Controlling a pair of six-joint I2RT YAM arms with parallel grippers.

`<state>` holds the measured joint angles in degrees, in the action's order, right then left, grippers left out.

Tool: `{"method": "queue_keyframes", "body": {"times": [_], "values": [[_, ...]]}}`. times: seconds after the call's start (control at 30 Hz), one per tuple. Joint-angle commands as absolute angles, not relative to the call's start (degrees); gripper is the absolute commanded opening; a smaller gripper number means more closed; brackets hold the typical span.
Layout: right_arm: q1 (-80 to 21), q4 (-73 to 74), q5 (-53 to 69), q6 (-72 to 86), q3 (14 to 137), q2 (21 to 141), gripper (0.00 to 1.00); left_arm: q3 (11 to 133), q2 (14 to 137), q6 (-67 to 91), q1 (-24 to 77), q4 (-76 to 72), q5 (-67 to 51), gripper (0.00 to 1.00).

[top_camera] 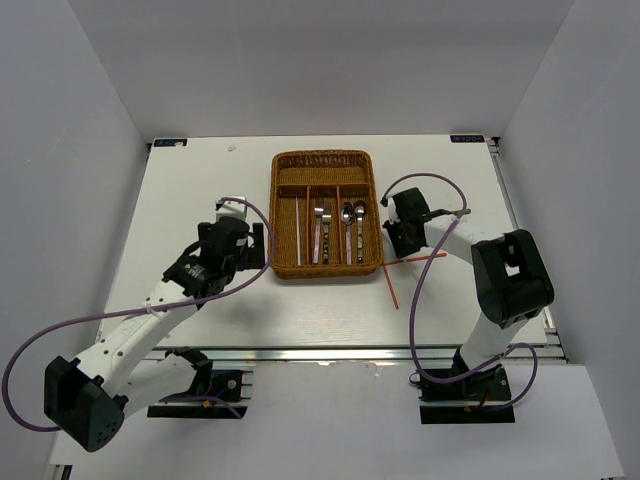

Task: Sort the eating utensils into containers

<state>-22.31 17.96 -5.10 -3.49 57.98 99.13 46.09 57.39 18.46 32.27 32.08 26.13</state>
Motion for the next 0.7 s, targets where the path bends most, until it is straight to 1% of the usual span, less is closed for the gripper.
{"method": "queue_keyframes", "body": {"times": [0.0, 0.03, 0.13, 0.17, 0.2, 0.33, 0.5, 0.57, 0.67], "values": [[-21.62, 18.11, -4.31, -4.22, 59.5, 99.58, 0.19, 45.7, 57.39, 18.11, 32.43, 31.11, 25.31, 0.98], [-21.62, 18.11, -4.57, -4.13, 59.33, 99.41, 0.18, 45.7, 57.31, 18.11, 32.43, 31.03, 25.31, 0.98], [-21.53, 18.46, -4.57, -4.04, 59.59, 98.53, 0.08, 45.62, 57.57, 18.02, 32.43, 31.02, 24.96, 0.98], [-21.53, 18.72, -4.74, -4.04, 59.76, 98.0, 0.01, 45.62, 57.66, 18.02, 32.43, 31.03, 24.87, 0.98], [-21.53, 18.81, -4.83, -3.87, 59.94, 97.74, 0.0, 45.7, 57.66, 18.02, 32.43, 31.03, 24.96, 0.98], [-21.53, 20.47, -7.29, -2.21, 61.26, 95.81, 0.0, 45.7, 57.83, 18.02, 32.43, 31.11, 25.22, 0.98], [-21.53, 23.38, -8.97, 4.21, 63.81, 88.69, 0.0, 45.97, 57.83, 18.46, 32.43, 31.46, 27.33, 0.98], [-21.62, 23.64, -7.65, 8.25, 64.42, 85.1, 0.0, 46.32, 57.83, 19.24, 32.43, 32.08, 30.39, 0.98], [-21.71, 20.32, -1.17, 14.75, 64.78, 81.22, 0.0, 46.67, 57.57, 20.56, 32.43, 33.04, 35.57, 0.98]]}}
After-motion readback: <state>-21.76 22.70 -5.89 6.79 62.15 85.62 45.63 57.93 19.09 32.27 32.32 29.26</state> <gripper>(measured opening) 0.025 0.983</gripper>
